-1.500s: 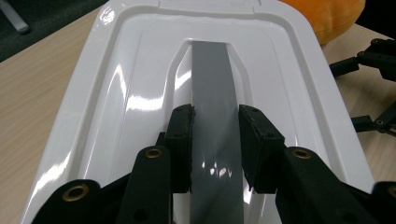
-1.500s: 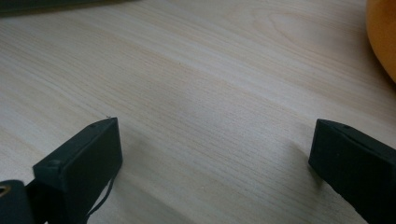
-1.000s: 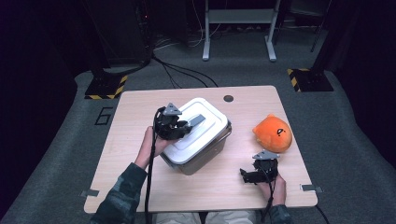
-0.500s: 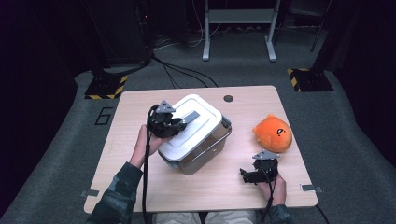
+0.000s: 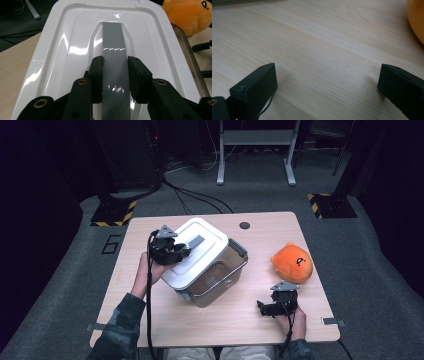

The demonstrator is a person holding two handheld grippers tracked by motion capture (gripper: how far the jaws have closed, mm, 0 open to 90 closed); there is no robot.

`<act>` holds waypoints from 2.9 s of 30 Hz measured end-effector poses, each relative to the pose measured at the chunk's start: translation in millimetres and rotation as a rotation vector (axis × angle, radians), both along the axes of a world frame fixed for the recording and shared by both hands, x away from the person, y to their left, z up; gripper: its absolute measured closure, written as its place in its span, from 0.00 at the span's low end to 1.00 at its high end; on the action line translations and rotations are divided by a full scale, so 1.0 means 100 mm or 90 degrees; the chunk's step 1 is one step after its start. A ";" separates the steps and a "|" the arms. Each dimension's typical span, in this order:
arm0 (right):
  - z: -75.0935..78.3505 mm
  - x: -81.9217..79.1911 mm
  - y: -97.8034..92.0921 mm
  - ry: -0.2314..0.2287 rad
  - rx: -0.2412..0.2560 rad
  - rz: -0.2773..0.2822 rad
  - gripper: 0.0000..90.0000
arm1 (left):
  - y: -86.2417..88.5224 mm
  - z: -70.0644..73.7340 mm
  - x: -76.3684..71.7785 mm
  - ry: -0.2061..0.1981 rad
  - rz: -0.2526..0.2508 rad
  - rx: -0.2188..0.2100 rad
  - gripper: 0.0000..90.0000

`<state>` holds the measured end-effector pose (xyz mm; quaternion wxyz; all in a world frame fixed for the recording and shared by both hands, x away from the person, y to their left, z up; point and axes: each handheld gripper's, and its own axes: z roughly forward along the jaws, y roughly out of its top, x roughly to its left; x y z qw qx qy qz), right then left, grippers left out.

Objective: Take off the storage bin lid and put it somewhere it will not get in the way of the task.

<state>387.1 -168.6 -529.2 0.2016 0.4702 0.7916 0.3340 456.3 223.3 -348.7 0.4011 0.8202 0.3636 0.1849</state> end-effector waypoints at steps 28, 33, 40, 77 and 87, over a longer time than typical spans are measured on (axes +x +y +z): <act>0.00 0.00 0.00 0.000 -0.004 0.002 0.01 | 0.70 0.05 0.08 -0.004 0.110 -0.020 0.74; 0.00 0.00 0.00 -0.001 -0.004 0.002 0.01 | 0.81 0.03 0.09 -0.002 0.130 -0.023 0.74; 0.00 0.00 0.00 -0.002 -0.006 0.001 0.01 | 1.04 -0.02 0.10 0.004 0.170 -0.029 0.74; 0.00 0.00 0.01 -0.003 -0.001 -0.004 0.01 | 1.59 -0.86 0.34 0.098 0.308 -0.031 0.74; 0.00 0.00 0.00 -0.002 -0.005 0.000 0.01 | 1.60 -1.11 0.39 0.117 0.319 -0.036 0.74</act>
